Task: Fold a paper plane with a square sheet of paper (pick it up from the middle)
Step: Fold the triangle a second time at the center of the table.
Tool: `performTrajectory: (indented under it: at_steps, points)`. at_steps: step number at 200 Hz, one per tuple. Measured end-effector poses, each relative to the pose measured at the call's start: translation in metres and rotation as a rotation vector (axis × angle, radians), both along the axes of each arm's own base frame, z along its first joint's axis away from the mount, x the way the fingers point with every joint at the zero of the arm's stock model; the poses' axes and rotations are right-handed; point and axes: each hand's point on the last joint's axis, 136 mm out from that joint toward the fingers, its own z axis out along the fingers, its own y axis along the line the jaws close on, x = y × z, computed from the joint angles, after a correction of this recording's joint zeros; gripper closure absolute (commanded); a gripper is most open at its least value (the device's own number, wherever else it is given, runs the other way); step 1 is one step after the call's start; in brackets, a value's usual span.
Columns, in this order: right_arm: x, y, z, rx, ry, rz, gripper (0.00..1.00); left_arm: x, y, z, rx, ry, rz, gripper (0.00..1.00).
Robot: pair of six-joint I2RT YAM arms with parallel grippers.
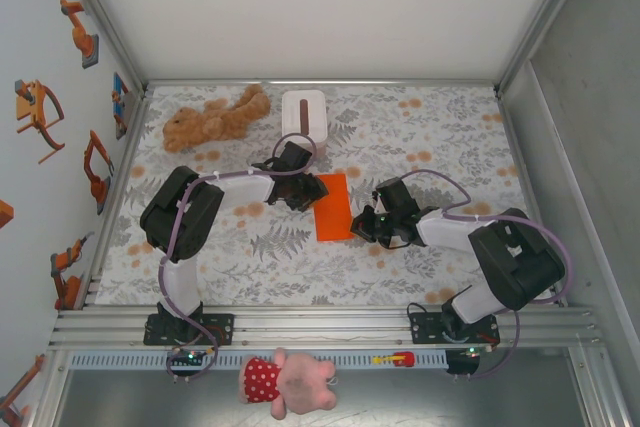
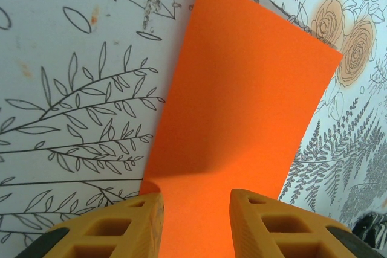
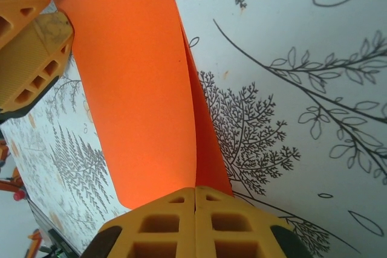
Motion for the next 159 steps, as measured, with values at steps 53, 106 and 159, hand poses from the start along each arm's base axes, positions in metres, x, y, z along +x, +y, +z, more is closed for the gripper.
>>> performTrajectory:
  at_steps: [53, 106, 159]
  points:
    - [-0.005, -0.003, -0.003, -0.017, 0.025, 0.000, 1.00, -0.002, -0.001, 0.001, 0.009, -0.029, -0.074, 0.72]
    - [-0.006, -0.004, 0.004, -0.011, 0.013, 0.003, 1.00, 0.001, -0.001, 0.001, -0.005, -0.036, -0.097, 0.77]
    - [0.005, 0.005, 0.014, 0.010, -0.013, 0.016, 1.00, -0.001, -0.003, -0.004, -0.011, -0.019, -0.106, 0.82]
